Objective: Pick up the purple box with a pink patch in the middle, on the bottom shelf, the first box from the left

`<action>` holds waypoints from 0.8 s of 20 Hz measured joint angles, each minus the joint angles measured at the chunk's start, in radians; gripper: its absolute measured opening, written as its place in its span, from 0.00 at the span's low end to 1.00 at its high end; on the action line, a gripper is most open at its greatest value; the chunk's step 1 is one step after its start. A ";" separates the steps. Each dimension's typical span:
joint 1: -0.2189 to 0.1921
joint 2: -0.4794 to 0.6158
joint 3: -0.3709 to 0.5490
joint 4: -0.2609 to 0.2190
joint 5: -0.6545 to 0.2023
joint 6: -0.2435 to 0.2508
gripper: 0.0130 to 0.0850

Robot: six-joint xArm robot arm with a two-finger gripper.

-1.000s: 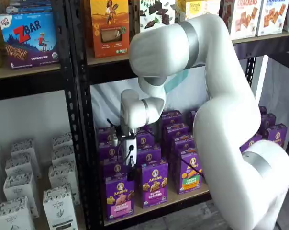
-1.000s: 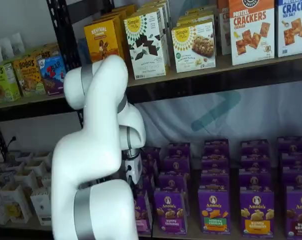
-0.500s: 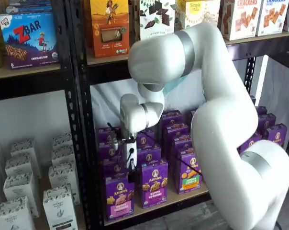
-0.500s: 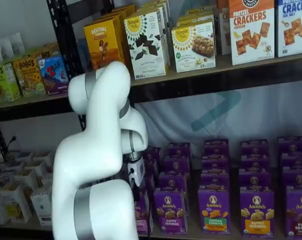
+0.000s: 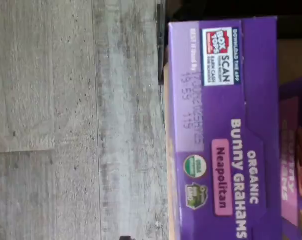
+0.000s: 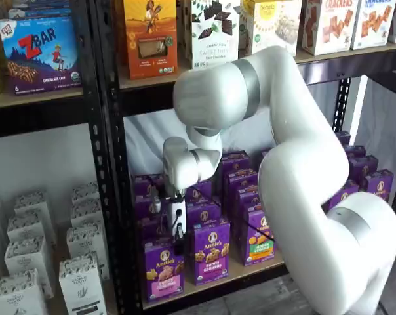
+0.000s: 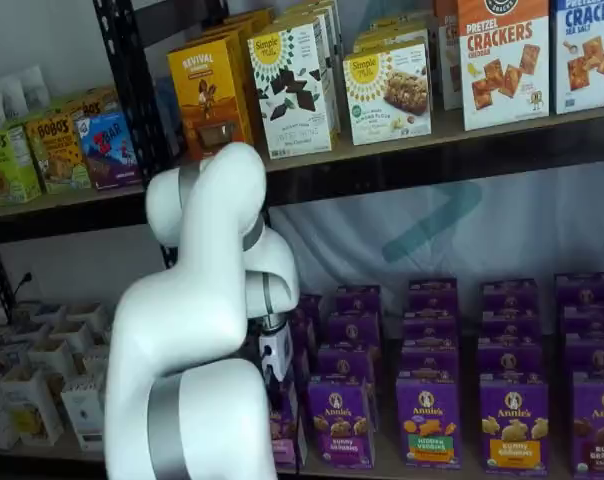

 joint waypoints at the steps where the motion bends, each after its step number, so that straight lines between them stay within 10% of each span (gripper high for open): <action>1: 0.001 0.008 -0.007 -0.003 0.002 0.003 1.00; 16: 0.016 0.094 -0.087 -0.002 0.011 0.017 0.89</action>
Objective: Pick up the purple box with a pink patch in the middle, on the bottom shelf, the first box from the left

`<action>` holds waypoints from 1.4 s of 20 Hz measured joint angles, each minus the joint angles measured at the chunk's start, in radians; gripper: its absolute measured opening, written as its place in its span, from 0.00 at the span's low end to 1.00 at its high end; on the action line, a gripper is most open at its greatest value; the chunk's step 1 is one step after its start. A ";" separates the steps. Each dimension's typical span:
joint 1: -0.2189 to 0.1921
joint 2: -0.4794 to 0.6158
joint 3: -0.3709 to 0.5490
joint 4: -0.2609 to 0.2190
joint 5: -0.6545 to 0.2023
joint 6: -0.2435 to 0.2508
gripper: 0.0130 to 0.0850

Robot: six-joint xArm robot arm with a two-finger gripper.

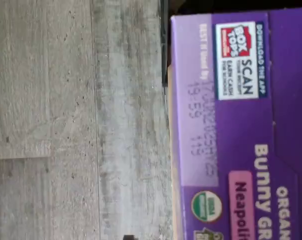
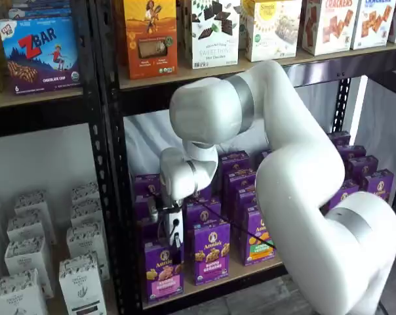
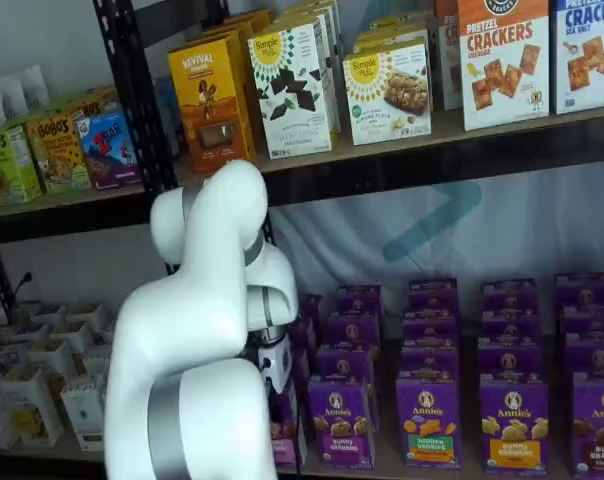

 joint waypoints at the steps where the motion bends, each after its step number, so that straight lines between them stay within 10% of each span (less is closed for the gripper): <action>1: 0.000 0.001 -0.002 -0.001 0.001 0.001 0.89; 8: 0.004 0.008 -0.006 -0.005 0.001 0.008 0.67; 18: 0.003 0.014 -0.013 -0.014 0.011 0.015 0.67; 28: 0.003 0.015 -0.014 -0.022 0.027 0.023 0.44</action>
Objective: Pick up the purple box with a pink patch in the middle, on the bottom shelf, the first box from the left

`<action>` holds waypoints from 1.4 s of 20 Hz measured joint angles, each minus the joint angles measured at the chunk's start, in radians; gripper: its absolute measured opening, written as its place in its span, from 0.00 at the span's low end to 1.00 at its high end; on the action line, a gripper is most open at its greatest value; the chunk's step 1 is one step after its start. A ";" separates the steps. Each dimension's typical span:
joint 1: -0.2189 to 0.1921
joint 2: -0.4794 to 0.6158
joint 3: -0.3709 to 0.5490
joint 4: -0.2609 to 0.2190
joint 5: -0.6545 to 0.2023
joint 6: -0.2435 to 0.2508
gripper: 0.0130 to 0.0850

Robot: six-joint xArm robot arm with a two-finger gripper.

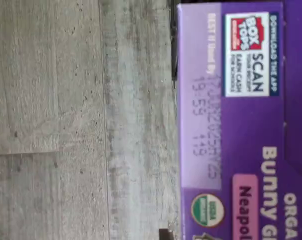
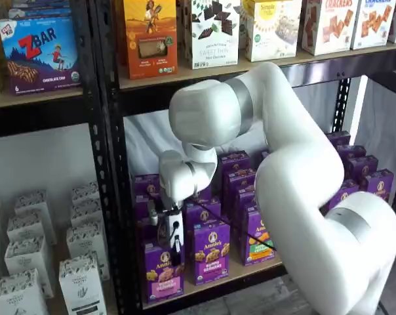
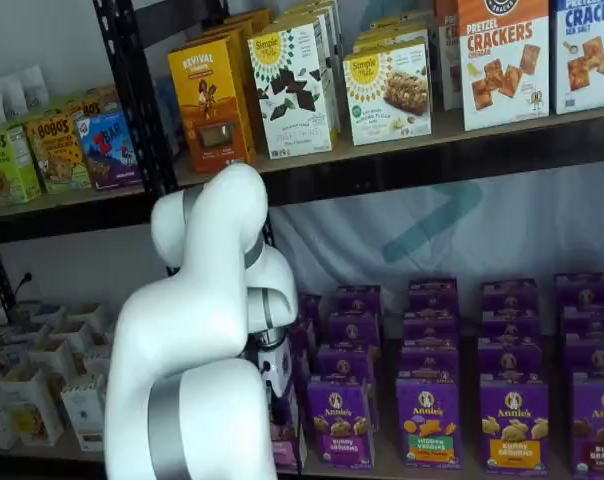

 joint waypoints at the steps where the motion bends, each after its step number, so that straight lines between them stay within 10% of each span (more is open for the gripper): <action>1: -0.001 -0.001 0.002 0.000 -0.001 0.000 0.44; 17: -0.009 -0.051 0.067 -0.010 -0.004 -0.001 0.33; 28: 0.004 -0.225 0.301 -0.007 -0.088 0.008 0.33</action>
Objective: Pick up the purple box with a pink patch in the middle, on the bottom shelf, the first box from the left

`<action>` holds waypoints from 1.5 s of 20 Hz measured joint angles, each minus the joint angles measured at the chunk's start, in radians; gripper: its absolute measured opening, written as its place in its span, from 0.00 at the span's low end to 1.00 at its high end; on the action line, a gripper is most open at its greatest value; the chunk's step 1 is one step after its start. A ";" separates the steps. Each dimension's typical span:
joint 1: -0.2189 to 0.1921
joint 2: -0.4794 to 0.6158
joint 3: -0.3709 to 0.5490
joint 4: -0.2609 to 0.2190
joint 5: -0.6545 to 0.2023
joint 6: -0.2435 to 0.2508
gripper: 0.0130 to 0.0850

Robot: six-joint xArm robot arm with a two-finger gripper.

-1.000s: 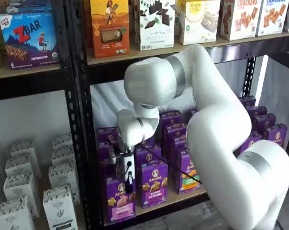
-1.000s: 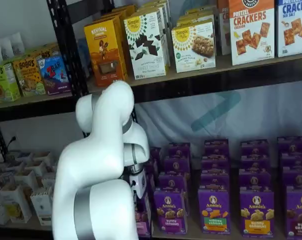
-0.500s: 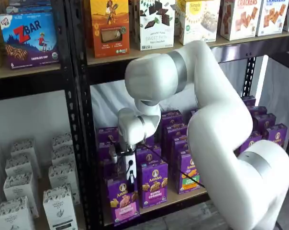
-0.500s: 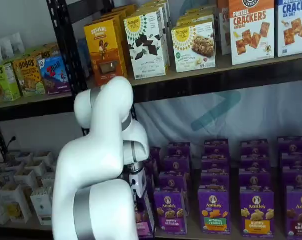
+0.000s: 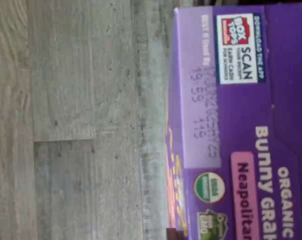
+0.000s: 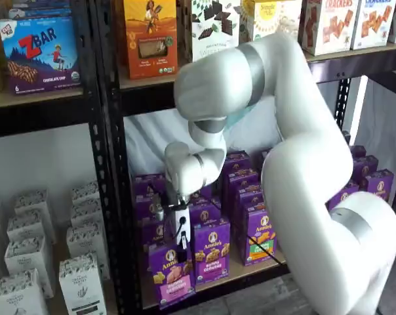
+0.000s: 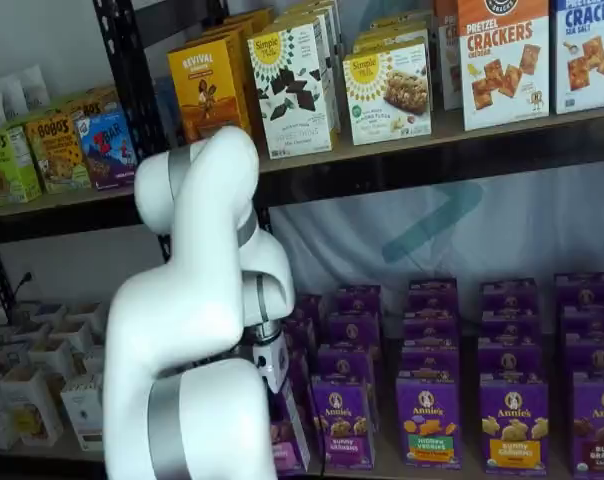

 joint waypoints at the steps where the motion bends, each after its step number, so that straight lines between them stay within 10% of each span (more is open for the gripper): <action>1: 0.002 -0.017 0.021 -0.002 -0.005 0.003 0.33; 12: 0.023 -0.232 0.273 -0.019 -0.069 0.039 0.33; 30: -0.012 -0.635 0.595 0.084 -0.014 -0.085 0.33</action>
